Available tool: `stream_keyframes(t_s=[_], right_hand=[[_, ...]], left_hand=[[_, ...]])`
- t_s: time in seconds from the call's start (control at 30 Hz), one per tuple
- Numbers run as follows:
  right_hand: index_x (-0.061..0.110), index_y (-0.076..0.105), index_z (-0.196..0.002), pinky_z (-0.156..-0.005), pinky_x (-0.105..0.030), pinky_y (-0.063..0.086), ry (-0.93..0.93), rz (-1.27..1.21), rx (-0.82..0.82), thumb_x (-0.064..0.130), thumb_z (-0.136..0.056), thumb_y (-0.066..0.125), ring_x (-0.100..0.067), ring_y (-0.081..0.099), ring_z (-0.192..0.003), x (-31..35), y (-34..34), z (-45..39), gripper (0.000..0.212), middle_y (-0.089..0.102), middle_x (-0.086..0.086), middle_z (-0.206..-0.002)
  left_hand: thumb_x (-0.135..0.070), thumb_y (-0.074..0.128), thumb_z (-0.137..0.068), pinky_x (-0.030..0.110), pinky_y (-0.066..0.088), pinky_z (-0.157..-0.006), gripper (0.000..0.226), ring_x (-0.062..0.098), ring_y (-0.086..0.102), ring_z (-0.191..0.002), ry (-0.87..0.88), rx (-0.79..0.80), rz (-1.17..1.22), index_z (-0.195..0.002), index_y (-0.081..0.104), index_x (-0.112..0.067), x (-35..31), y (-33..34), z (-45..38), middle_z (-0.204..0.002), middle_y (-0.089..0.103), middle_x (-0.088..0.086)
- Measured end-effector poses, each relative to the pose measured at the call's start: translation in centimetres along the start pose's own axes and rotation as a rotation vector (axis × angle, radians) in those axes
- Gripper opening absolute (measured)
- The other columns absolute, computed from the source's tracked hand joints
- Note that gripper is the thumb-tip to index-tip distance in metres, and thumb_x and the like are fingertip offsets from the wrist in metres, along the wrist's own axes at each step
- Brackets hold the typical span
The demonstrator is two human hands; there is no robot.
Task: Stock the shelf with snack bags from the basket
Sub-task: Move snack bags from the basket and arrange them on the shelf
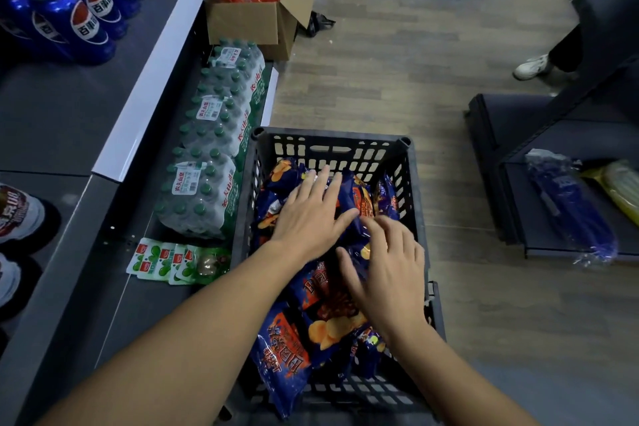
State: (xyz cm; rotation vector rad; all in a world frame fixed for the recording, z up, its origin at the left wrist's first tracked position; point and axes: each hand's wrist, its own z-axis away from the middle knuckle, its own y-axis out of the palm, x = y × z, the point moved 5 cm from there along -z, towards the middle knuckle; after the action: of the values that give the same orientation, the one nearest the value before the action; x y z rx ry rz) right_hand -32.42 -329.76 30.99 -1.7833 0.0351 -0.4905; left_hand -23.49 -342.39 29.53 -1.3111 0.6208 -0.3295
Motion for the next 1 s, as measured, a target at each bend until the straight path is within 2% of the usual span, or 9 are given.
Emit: stream_keyframes(t_s=[0.2, 0.3, 0.43, 0.57, 0.7, 0.9, 0.93, 0.97, 1.0], right_hand=[[0.015, 0.064, -0.118, -0.092, -0.034, 0.042, -0.196, -0.053, -0.014, 0.048, -0.093, 0.054, -0.022, 0.054, -0.113, 0.5, -0.8, 2.5, 0.042, 0.059, -0.002, -0.119], [0.017, 0.065, -0.115, -0.089, -0.031, 0.042, -0.224, -0.061, 0.013, 0.048, -0.092, 0.055, -0.020, 0.055, -0.109, 0.4, -0.8, 2.9, 0.040, 0.060, 0.000, -0.116], [0.018, 0.066, -0.107, -0.086, -0.032, 0.044, -0.271, -0.071, 0.029, 0.048, -0.092, 0.056, -0.018, 0.056, -0.103, 0.5, -0.6, 3.2, 0.035, 0.062, 0.002, -0.108], [0.020, 0.065, -0.096, -0.077, -0.031, 0.044, -0.210, -0.044, 0.056, 0.045, -0.095, 0.052, -0.017, 0.055, -0.091, 0.2, -0.1, 2.8, 0.027, 0.060, 0.005, -0.095], [0.019, 0.062, -0.097, -0.073, -0.031, 0.045, -0.163, -0.030, 0.098, 0.042, -0.094, 0.050, -0.019, 0.055, -0.085, 0.3, 0.0, 2.4, 0.026, 0.059, 0.003, -0.092], [0.017, 0.063, -0.094, -0.079, -0.033, 0.048, -0.371, -0.016, 0.266, 0.027, -0.086, 0.061, -0.023, 0.060, -0.094, 4.2, 2.9, 2.8, 0.013, 0.060, 0.000, -0.096], [0.016, 0.064, -0.096, -0.085, -0.034, 0.048, -0.391, -0.012, 0.304, 0.029, -0.089, 0.059, -0.025, 0.061, -0.100, 4.9, 3.7, 2.4, 0.016, 0.062, -0.001, -0.100], [0.014, 0.064, -0.105, -0.096, -0.037, 0.046, -0.405, -0.005, 0.365, 0.035, -0.092, 0.056, -0.028, 0.060, -0.112, 5.5, 4.6, 2.0, 0.026, 0.064, -0.004, -0.110], [0.012, 0.061, -0.122, -0.109, -0.041, 0.037, -0.424, 0.025, 0.455, 0.045, -0.094, 0.051, -0.030, 0.051, -0.128, 6.0, 5.5, 1.8, 0.045, 0.060, -0.008, -0.127]], left_hand=[[-0.082, 0.025, -0.083, 0.043, 0.003, -0.120, 0.105, 0.025, -0.012, -0.149, -0.093, 0.203, -0.002, -0.154, -0.011, -0.014, 0.9, 2.9, 0.0, -0.162, -0.012, 0.010], [-0.083, 0.028, -0.080, 0.046, 0.007, -0.121, 0.104, 0.028, 0.000, -0.149, -0.082, 0.220, -0.031, -0.155, -0.004, -0.017, 1.2, 3.6, 0.7, -0.163, 0.004, 0.009], [-0.077, 0.031, -0.085, 0.050, 0.027, -0.112, 0.088, 0.029, 0.037, -0.131, -0.100, 0.046, -0.149, -0.152, 0.017, -0.021, 2.1, 2.2, 1.3, -0.142, 0.040, 0.010], [-0.073, 0.034, -0.087, 0.042, 0.036, -0.096, 0.082, 0.026, 0.045, -0.111, -0.153, -0.129, -0.259, -0.148, 0.031, -0.018, 3.8, 0.1, 2.4, -0.122, 0.049, 0.007], [-0.068, 0.043, -0.086, 0.043, 0.040, -0.095, 0.075, 0.026, 0.052, -0.102, -0.139, -0.269, -0.254, -0.137, 0.047, -0.013, 4.9, -1.3, 3.6, -0.112, 0.055, 0.009], [-0.066, 0.042, -0.086, 0.043, 0.043, -0.089, 0.067, 0.024, 0.055, -0.093, -0.182, -0.359, -0.252, -0.128, 0.053, -0.015, 6.4, -3.9, 5.3, -0.101, 0.055, 0.007], [-0.066, 0.042, -0.086, 0.043, 0.043, -0.088, 0.066, 0.024, 0.055, -0.092, -0.187, -0.371, -0.257, -0.127, 0.053, -0.015, 6.7, -4.4, 5.6, -0.100, 0.054, 0.007], [-0.066, 0.043, -0.087, 0.043, 0.043, -0.088, 0.065, 0.024, 0.054, -0.091, -0.191, -0.385, -0.259, -0.126, 0.053, -0.015, 7.1, -4.9, 5.9, -0.100, 0.054, 0.007], [-0.066, 0.044, -0.087, 0.043, 0.043, -0.087, 0.064, 0.024, 0.054, -0.091, -0.191, -0.403, -0.261, -0.125, 0.053, -0.015, 7.5, -5.3, 6.3, -0.099, 0.054, 0.007]])
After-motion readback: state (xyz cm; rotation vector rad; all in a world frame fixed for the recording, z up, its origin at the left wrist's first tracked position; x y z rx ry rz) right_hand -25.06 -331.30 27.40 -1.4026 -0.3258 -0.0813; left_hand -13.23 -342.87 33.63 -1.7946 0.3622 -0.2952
